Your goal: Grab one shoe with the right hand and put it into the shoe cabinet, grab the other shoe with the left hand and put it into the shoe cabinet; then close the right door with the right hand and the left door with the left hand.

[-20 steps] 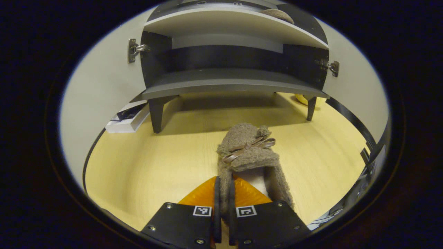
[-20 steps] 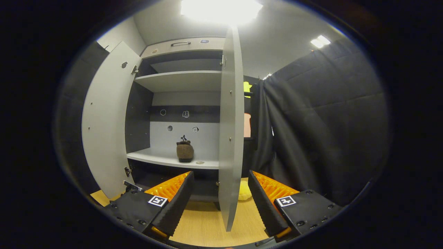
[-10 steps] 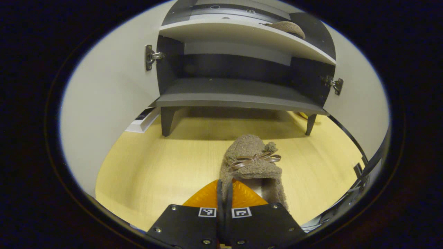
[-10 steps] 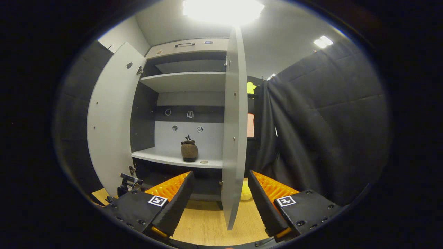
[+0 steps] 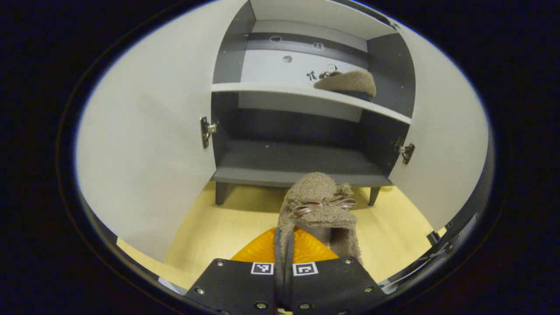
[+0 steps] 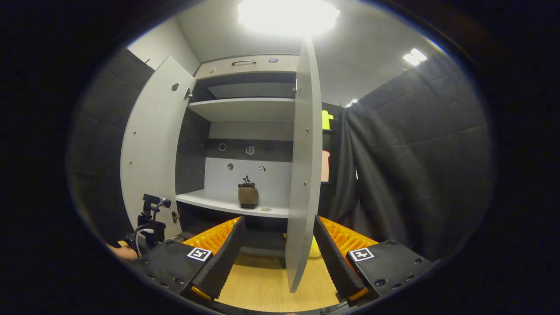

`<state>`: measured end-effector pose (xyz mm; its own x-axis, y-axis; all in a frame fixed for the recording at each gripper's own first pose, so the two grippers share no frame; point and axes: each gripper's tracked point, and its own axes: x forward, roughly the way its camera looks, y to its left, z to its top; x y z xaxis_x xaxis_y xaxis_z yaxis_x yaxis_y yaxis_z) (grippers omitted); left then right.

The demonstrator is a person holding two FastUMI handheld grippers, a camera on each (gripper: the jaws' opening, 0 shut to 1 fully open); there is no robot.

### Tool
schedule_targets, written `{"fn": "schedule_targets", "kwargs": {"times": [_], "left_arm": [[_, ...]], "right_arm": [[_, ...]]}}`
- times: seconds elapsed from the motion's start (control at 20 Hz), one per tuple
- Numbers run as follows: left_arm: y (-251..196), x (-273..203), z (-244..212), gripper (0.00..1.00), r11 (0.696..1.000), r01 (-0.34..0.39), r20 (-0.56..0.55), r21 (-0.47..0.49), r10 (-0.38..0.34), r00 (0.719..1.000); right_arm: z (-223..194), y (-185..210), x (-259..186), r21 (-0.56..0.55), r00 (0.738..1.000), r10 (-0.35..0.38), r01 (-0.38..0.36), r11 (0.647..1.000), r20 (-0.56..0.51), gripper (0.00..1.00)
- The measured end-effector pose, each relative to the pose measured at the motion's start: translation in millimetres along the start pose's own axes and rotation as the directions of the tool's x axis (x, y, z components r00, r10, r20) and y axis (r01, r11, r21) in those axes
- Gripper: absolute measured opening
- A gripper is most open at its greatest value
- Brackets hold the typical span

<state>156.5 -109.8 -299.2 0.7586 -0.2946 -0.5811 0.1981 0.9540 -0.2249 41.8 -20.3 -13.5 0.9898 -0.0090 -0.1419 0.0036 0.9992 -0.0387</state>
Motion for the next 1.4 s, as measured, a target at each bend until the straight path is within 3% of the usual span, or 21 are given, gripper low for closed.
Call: {"fn": "schedule_targets", "kwargs": {"times": [0.35,0.5,0.55,0.65,0.7,0.75,0.85,0.95,1.15,1.4], "left_arm": [[-0.6,-51.8,113.1,0.04,1.000,0.009,0.198,-0.023,-0.004,0.980],[-6.6,-66.0,143.6,0.00,1.000,0.014,0.257,-0.019,-0.008,0.966],[-6.3,-66.0,152.9,0.06,1.000,0.005,0.267,-0.020,0.000,0.964],[-3.4,-50.8,180.0,0.06,1.000,-0.011,0.283,-0.028,0.019,0.959],[-0.7,-45.2,190.2,0.01,0.999,-0.014,0.291,-0.037,0.024,0.956],[-0.3,-39.5,201.3,0.06,0.999,-0.015,0.296,-0.044,0.027,0.955],[3.7,-26.5,223.7,0.07,0.999,-0.019,0.311,-0.049,0.034,0.950],[7.4,-17.6,249.7,0.01,0.998,-0.022,0.340,-0.056,0.040,0.940],[10.7,6.4,292.5,0.01,0.997,-0.018,0.368,-0.081,0.046,0.929],[14.4,55.2,326.0,0.00,0.995,-0.040,0.344,-0.092,0.069,0.936]], "right_arm": [[-0.4,-0.4,-9.8,-0.007,1.000,0.004,-0.003,1.000,0.009,0.98],[-4.0,0.0,-7.6,-0.001,1.000,-0.001,0.001,1.000,0.011,0.98],[-3.7,-2.1,-8.6,-0.003,1.000,-0.005,0.005,1.000,0.012,0.98],[-0.8,-8.1,-10.9,-0.004,1.000,-0.017,0.017,1.000,0.023,0.98],[-0.5,-10.5,-12.7,-0.002,0.999,-0.023,0.023,1.000,0.029,0.98],[0.2,-12.3,-13.1,0.001,0.999,-0.028,0.028,1.000,0.031,0.98],[-4.3,-14.1,-10.6,0.007,0.999,-0.032,0.031,0.999,0.023,0.98],[-10.0,-15.4,-8.7,0.009,0.999,-0.034,0.034,0.999,0.008,0.97],[-13.7,-16.3,-2.8,0.013,0.999,-0.033,0.033,0.999,0.000,0.98],[-21.5,-9.5,7.6,0.015,1.000,-0.017,0.017,1.000,-0.015,0.98]]}}
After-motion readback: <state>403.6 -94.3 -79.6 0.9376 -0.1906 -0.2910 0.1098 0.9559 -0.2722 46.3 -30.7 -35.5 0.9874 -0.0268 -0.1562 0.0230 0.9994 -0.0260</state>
